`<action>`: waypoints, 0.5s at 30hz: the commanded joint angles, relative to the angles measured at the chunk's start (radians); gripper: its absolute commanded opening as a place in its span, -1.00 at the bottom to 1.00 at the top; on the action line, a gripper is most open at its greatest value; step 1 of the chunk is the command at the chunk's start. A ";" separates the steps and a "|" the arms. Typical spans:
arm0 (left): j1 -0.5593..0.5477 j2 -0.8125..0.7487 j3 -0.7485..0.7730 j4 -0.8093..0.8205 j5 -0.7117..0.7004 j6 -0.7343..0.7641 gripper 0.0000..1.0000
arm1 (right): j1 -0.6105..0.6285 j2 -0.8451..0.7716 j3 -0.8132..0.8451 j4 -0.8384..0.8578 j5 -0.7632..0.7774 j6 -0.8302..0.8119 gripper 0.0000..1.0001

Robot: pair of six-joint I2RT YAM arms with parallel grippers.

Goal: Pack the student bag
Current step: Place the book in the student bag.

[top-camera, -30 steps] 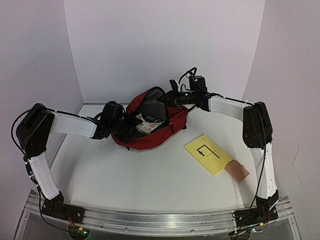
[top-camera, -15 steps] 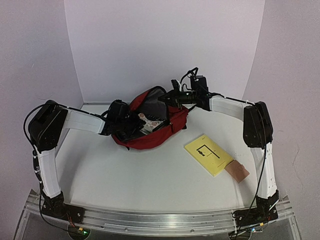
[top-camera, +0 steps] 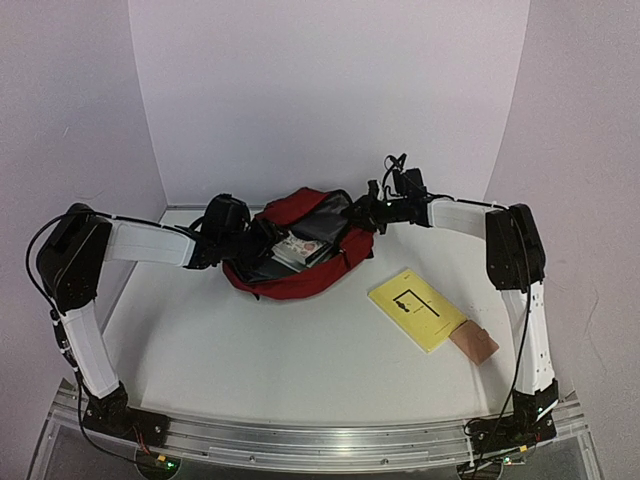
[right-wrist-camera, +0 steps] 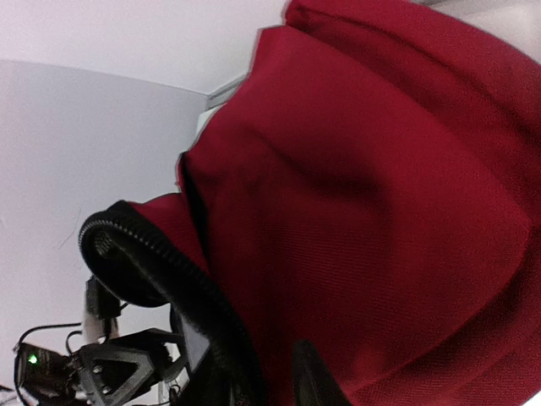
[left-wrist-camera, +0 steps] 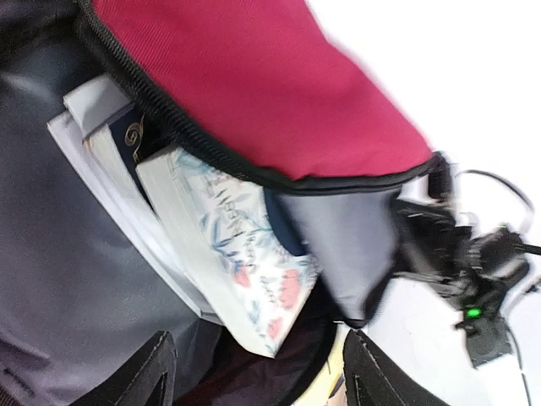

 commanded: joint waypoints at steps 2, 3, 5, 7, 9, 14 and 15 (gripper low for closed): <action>0.005 -0.098 -0.027 -0.017 -0.036 0.052 0.45 | 0.006 -0.018 -0.033 -0.107 0.045 -0.123 -0.03; 0.005 -0.106 -0.031 -0.017 -0.034 0.056 0.51 | 0.005 -0.035 -0.040 -0.125 0.052 -0.148 0.07; 0.005 -0.129 -0.032 -0.027 -0.033 0.074 0.60 | 0.003 -0.074 -0.047 -0.171 0.070 -0.209 0.24; 0.004 -0.154 -0.036 -0.043 -0.033 0.098 0.71 | 0.001 -0.119 -0.056 -0.221 0.087 -0.274 0.44; 0.003 -0.179 -0.036 -0.069 -0.032 0.131 0.83 | -0.006 -0.170 -0.072 -0.260 0.097 -0.330 0.63; -0.019 -0.255 -0.045 -0.136 -0.037 0.223 0.97 | -0.040 -0.282 -0.106 -0.370 0.077 -0.449 0.96; -0.026 -0.267 -0.046 -0.146 -0.031 0.245 0.99 | -0.053 -0.295 -0.111 -0.396 0.069 -0.466 0.97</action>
